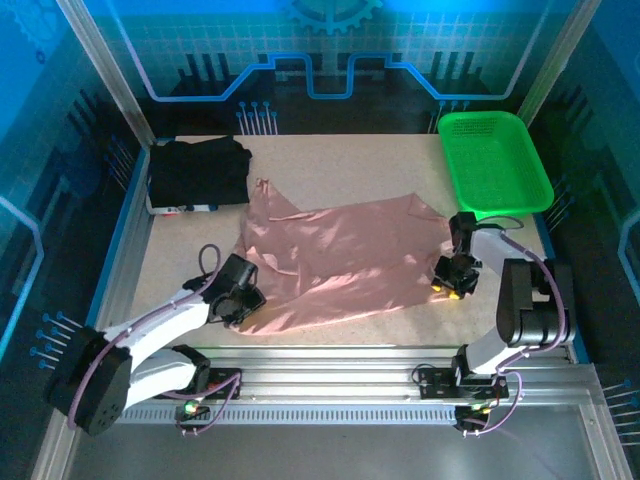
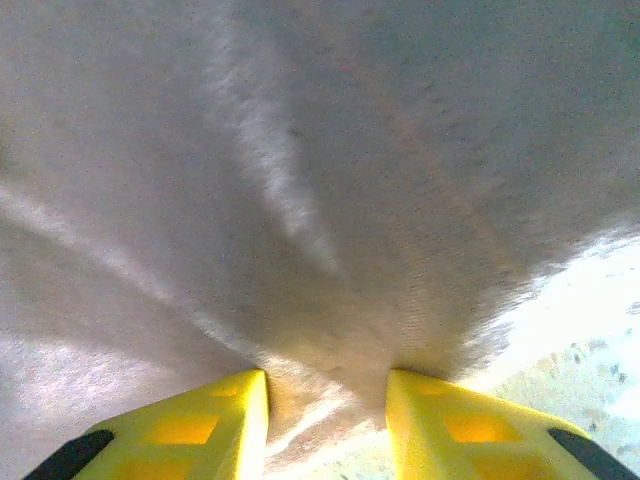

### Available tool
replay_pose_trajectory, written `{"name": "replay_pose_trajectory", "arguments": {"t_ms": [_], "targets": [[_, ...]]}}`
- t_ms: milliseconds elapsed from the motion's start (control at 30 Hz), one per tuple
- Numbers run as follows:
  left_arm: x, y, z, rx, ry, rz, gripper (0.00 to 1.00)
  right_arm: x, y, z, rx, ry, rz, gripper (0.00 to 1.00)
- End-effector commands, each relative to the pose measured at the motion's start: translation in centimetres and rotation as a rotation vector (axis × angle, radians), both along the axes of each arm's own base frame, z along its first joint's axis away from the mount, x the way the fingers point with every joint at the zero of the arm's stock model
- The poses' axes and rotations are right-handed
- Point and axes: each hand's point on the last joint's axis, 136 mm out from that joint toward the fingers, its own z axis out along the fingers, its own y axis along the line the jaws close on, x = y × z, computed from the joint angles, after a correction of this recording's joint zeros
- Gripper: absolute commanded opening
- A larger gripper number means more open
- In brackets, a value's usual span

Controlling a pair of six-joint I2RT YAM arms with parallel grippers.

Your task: Fold and stack the t-shirts

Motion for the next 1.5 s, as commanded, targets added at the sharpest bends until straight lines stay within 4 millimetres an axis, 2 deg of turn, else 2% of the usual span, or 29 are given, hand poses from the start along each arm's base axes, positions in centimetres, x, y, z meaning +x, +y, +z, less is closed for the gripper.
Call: {"name": "replay_pose_trajectory", "arguments": {"t_ms": [0,133,233,300,367,467,567,633,700,800,933,1000,1100,1333,1467], "targets": [[-5.6,3.4,-2.4,0.104,0.187,0.039,0.45,-2.5,0.2,0.2,-0.007,0.053,-0.025,0.37],[-5.8,3.1,-2.4,0.082,0.170,0.022,0.48,-3.9,0.3,-0.5,0.007,0.087,-0.053,0.37],[-4.9,2.7,-1.6,0.077,0.143,-0.008,0.52,-4.6,0.4,-0.6,0.014,0.094,-0.082,0.37],[-3.5,2.0,-0.1,0.067,0.099,-0.035,0.55,-4.7,0.3,-0.4,0.016,0.081,-0.099,0.37],[-1.6,1.3,2.4,0.056,0.034,-0.057,0.60,-4.4,0.4,0.2,0.022,0.058,-0.108,0.38],[2.1,-0.1,7.7,0.036,-0.099,-0.090,0.65,-3.3,0.7,2.2,0.036,-0.016,-0.115,0.43],[5.8,-0.9,12.4,0.013,-0.191,-0.111,0.71,-1.5,1.2,5.1,0.056,-0.127,-0.101,0.53],[8.2,-1.3,14.2,-0.030,-0.209,-0.120,0.72,0.1,2.0,7.4,0.083,-0.222,-0.061,0.60],[10.7,-1.2,14.9,-0.067,-0.208,-0.121,0.73,2.5,3.2,10.1,0.112,-0.337,0.030,0.68],[14.6,-0.9,14.6,-0.122,-0.194,-0.112,0.73,5.7,4.8,12.9,0.123,-0.433,0.196,0.75],[19.0,-1.4,13.0,-0.215,-0.177,-0.107,0.70,9.5,6.4,14.3,0.069,-0.442,0.426,0.77],[20.9,-1.6,11.9,-0.242,-0.154,-0.100,0.68,11.4,6.8,13.9,0.036,-0.417,0.513,0.76],[22.4,-1.3,9.9,-0.276,-0.102,-0.068,0.62,13.9,6.9,12.7,0.015,-0.386,0.557,0.75],[23.4,0.1,6.0,-0.210,-0.013,-0.022,0.57,17.5,7.2,8.6,0.011,-0.296,0.609,0.74],[24.1,0.0,4.2,-0.216,0.009,0.019,0.51,19.1,7.1,7.0,0.007,-0.272,0.629,0.73]]}}
